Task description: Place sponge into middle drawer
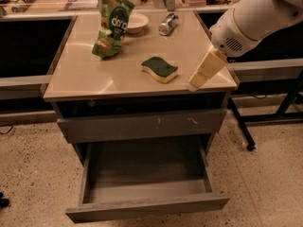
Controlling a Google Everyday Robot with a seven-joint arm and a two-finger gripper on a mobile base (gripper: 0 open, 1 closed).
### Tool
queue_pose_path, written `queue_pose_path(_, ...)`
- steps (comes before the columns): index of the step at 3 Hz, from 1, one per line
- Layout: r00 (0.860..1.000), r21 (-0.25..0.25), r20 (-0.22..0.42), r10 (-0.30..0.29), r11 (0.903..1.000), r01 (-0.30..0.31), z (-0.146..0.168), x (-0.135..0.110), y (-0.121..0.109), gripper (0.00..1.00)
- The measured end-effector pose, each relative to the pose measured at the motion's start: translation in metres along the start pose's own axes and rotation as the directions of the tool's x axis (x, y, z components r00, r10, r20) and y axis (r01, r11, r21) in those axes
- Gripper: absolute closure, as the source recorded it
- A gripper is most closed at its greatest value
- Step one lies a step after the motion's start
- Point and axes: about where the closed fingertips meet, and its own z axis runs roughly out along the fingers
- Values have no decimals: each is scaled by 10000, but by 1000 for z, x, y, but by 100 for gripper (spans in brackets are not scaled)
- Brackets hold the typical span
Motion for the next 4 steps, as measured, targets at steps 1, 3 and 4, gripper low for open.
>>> queue_pose_path(1, 10000, 0, 0, 0, 10000, 0, 0, 0, 0, 0)
queue_pose_path(3, 9898, -224, 1090, 913, 9957, -894, 58, -22, -17, 0)
queue_pose_path(4, 9774, -333, 1525, 1466, 9891, -1431, 98, -37, -30, 0)
